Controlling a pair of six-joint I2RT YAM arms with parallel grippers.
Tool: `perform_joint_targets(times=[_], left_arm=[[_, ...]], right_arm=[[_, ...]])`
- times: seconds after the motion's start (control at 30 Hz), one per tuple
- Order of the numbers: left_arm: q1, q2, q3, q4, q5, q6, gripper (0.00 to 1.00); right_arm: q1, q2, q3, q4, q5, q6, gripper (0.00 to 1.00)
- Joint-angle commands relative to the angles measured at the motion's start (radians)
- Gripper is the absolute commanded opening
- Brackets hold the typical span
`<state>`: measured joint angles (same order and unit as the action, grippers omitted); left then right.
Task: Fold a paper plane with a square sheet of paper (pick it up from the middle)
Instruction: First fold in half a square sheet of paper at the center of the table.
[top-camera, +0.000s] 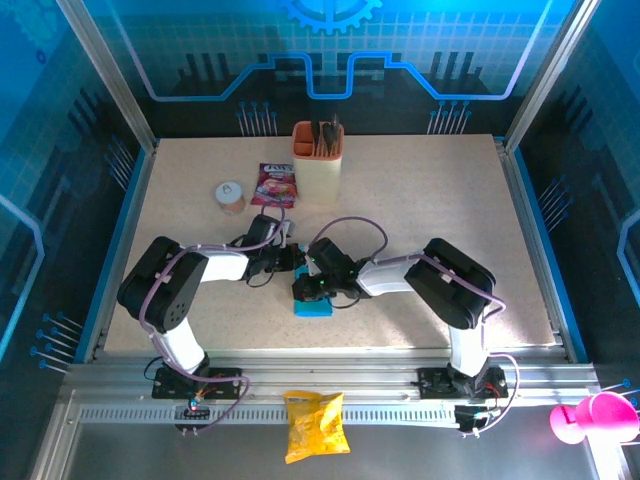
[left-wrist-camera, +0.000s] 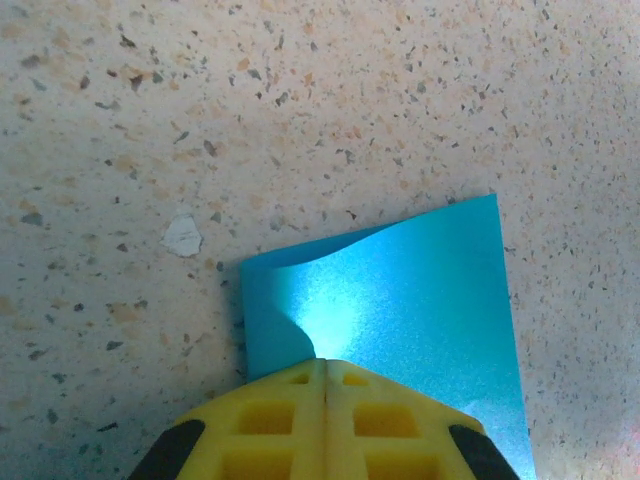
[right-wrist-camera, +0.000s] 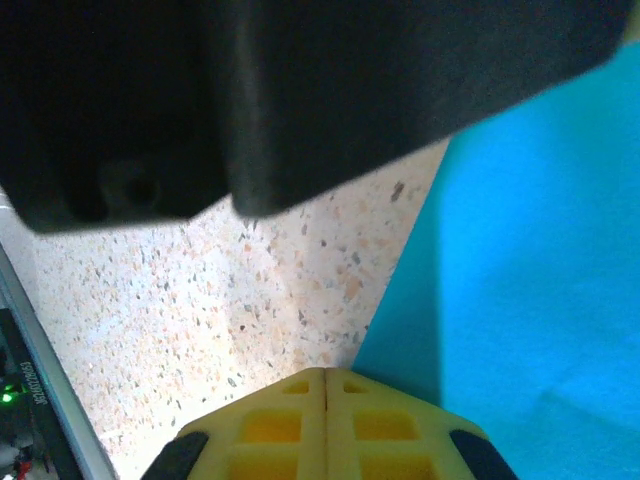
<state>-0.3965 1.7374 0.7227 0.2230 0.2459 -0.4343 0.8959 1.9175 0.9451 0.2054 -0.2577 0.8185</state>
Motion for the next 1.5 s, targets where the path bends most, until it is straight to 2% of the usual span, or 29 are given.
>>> perform_joint_targets(times=[0.0, 0.37, 0.73, 0.93, 1.2, 1.33, 1.47], left_arm=[[0.008, 0.036, -0.026, -0.015, -0.012, 0.02, 0.0], [0.008, 0.046, -0.029, -0.013, -0.019, 0.025, 0.0], [0.009, 0.042, -0.025, -0.018, -0.022, 0.02, 0.0], [0.009, 0.032, -0.031, -0.018, -0.02, 0.012, 0.0], [0.007, -0.019, -0.086, 0.018, -0.018, -0.035, 0.0], [0.001, -0.034, -0.103, 0.029, -0.022, -0.052, 0.0], [-0.007, -0.037, -0.11, 0.038, -0.029, -0.077, 0.0]], right_arm=[[0.049, 0.002, -0.029, -0.045, 0.009, -0.008, 0.0], [0.165, -0.065, -0.053, -0.138, 0.1, -0.038, 0.0], [0.26, -0.109, -0.208, -0.015, 0.098, 0.088, 0.0], [0.253, -0.25, -0.284, -0.05, 0.113, 0.098, 0.0], [0.147, -0.532, -0.238, -0.251, 0.174, 0.02, 0.0], [0.091, -0.536, -0.168, -0.288, 0.169, -0.012, 0.0], [0.061, -0.433, -0.11, -0.219, 0.132, 0.004, 0.0]])
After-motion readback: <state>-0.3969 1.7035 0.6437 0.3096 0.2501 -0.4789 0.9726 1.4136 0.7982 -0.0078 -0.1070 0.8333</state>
